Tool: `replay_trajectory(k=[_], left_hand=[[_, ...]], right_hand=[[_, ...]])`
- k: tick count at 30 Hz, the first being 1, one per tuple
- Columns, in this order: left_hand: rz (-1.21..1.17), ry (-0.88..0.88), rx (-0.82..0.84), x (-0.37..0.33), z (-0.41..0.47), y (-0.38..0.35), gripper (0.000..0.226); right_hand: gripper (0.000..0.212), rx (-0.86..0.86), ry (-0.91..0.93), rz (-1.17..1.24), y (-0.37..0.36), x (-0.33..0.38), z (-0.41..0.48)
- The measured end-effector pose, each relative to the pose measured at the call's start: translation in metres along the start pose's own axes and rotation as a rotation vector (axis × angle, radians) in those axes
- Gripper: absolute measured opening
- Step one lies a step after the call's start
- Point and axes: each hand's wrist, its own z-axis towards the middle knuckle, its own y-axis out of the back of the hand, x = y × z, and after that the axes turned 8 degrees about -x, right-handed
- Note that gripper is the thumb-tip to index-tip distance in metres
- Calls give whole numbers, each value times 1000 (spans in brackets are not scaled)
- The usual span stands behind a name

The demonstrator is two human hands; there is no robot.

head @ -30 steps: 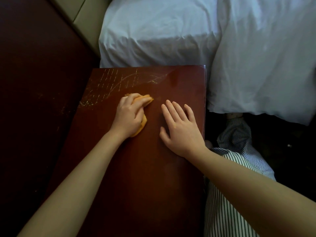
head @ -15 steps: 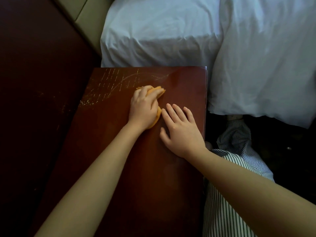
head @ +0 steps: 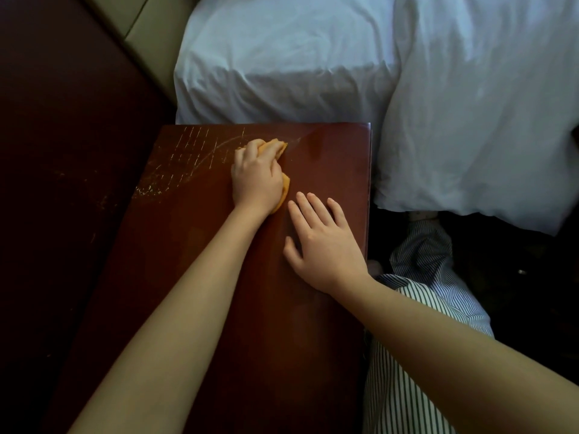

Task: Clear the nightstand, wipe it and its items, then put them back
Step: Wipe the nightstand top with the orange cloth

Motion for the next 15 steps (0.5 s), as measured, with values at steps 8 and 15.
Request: replay_trajectory(k=[8, 15], left_hand=[[-69, -256, 148, 28, -27, 24, 42], [43, 97, -48, 4, -1, 3, 39]], right_hand=[[68, -17, -54, -83, 0, 0, -2], [73, -30, -94, -82, -2, 1, -2]])
